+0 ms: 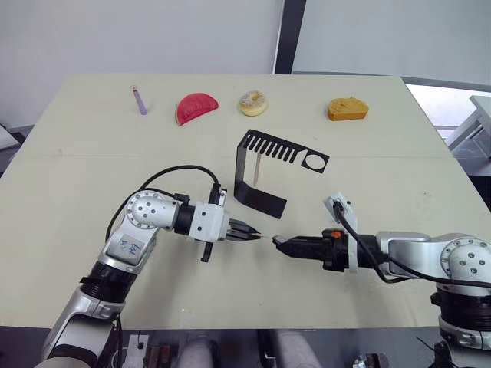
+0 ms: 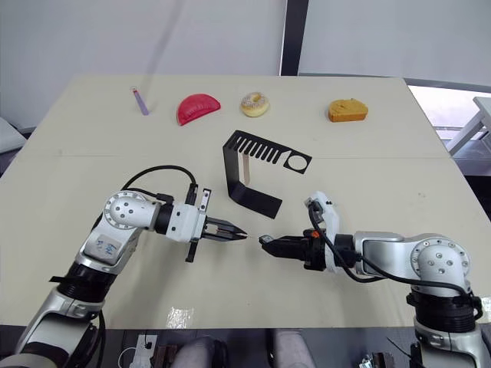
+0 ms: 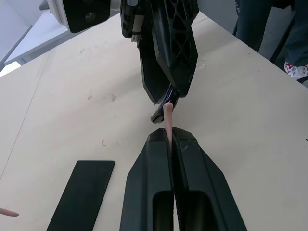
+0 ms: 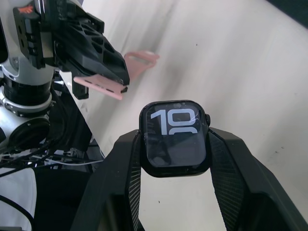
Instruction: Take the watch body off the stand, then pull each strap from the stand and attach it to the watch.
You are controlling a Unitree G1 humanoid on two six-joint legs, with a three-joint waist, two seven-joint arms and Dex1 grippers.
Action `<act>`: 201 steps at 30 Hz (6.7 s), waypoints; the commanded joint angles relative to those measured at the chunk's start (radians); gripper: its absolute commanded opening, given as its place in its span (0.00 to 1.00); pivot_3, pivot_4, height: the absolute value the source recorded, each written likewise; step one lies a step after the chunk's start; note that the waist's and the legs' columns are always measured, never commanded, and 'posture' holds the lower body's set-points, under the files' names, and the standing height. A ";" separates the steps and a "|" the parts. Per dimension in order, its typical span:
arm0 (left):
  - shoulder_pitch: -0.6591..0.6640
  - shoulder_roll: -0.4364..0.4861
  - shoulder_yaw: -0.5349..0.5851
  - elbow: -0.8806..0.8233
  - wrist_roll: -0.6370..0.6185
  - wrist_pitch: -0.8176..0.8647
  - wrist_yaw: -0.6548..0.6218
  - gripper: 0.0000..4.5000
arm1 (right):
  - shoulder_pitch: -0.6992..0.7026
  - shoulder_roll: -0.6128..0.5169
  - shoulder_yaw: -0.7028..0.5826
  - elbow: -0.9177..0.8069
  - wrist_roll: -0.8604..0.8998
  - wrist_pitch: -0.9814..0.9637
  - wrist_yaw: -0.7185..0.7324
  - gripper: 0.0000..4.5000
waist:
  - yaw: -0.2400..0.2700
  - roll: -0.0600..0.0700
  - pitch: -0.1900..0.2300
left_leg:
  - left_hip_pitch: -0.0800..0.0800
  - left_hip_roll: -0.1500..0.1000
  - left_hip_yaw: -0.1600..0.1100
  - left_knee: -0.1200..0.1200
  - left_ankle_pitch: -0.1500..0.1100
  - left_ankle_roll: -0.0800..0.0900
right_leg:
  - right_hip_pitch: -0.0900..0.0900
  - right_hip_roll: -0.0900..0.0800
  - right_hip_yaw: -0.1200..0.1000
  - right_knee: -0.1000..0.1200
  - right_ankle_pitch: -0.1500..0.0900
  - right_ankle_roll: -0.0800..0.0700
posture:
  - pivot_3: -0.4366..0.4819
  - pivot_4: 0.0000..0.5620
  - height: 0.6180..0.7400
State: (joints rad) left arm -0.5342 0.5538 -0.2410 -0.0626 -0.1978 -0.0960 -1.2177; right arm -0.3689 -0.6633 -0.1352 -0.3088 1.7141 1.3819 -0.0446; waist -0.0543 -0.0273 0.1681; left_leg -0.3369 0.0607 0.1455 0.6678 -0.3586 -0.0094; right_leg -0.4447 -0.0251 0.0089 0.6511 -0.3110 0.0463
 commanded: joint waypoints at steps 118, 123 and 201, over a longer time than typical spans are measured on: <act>-0.008 -0.051 -0.017 -0.010 0.023 0.039 0.054 0.00 | 0.002 -0.239 0.162 -0.056 0.176 -0.269 -0.006 0.34 | 0.003 0.000 0.000 | -0.001 0.001 0.000 0.000 0.000 0.000 | 0.000 0.000 0.000 -0.001 0.000 0.000 | 0.48 0.27 0.98; -0.007 -0.053 -0.017 -0.014 0.021 0.041 0.053 0.00 | 0.003 -0.237 0.162 -0.057 0.177 -0.272 -0.007 0.34 | 0.003 0.000 0.000 | -0.001 0.001 0.000 0.000 0.000 0.000 | 0.000 0.000 0.000 -0.001 0.000 0.000 | 0.48 0.27 0.98; -0.025 -0.106 -0.043 -0.027 0.056 0.067 0.084 0.00 | -0.024 -0.235 0.177 -0.063 0.186 -0.279 -0.026 0.34 | 0.005 0.000 0.000 | -0.001 0.001 0.000 0.000 0.000 0.000 | 0.000 0.000 0.000 -0.001 0.000 0.000 | 0.48 0.27 0.98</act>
State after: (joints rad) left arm -0.5382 0.4627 -0.2681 -0.0467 -0.1373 -0.0244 -1.1475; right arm -0.3719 -0.8952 0.0347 -0.3430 1.8672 1.1121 -0.0803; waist -0.0496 -0.0273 0.1681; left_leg -0.3377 0.0616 0.1453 0.6679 -0.3586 -0.0094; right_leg -0.4447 -0.0251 0.0086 0.6497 -0.3109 0.0464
